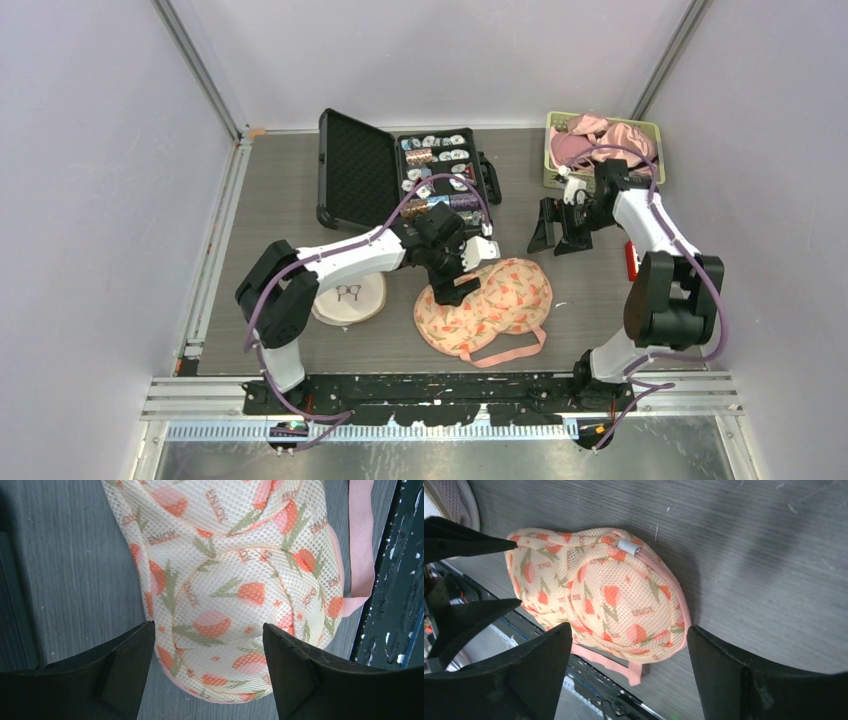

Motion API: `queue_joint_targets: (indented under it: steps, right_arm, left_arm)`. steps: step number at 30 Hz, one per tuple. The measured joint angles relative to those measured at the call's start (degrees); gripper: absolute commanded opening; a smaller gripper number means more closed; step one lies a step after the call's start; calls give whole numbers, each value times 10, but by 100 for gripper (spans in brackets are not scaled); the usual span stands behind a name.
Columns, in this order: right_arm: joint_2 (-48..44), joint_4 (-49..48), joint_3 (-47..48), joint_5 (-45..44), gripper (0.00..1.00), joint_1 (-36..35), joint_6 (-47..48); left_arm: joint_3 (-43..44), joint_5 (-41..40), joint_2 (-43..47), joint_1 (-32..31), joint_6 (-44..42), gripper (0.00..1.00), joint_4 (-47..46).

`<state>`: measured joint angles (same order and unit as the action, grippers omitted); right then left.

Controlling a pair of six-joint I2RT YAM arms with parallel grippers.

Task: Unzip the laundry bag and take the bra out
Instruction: Unzip the laundry bag at the center of the board.

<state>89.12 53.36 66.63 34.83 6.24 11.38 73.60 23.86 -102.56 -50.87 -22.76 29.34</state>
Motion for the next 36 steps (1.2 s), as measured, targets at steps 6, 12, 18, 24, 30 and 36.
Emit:
queue_joint_targets:
  steps: [6, 12, 18, 24, 30, 36]
  right_arm:
    - [121, 44, 91, 18, 74, 0, 86]
    - [210, 84, 139, 29, 73, -10, 157]
    - [259, 107, 145, 30, 65, -34, 191]
    - [278, 132, 157, 50, 33, -49, 220]
    - [277, 162, 162, 63, 2, -55, 244]
    - [217, 165, 163, 75, 1, -57, 246]
  left_arm:
    - [0, 11, 2, 12, 3, 87, -1]
    - [0, 18, 15, 30, 18, 88, -1]
    - [0, 16, 30, 44, 27, 88, 1]
    - [-2, -2, 55, 47, 29, 88, 6]
    - [-2, 16, 83, 90, 57, 88, 29]
    - [-4, 25, 115, 130, 59, 90, 55]
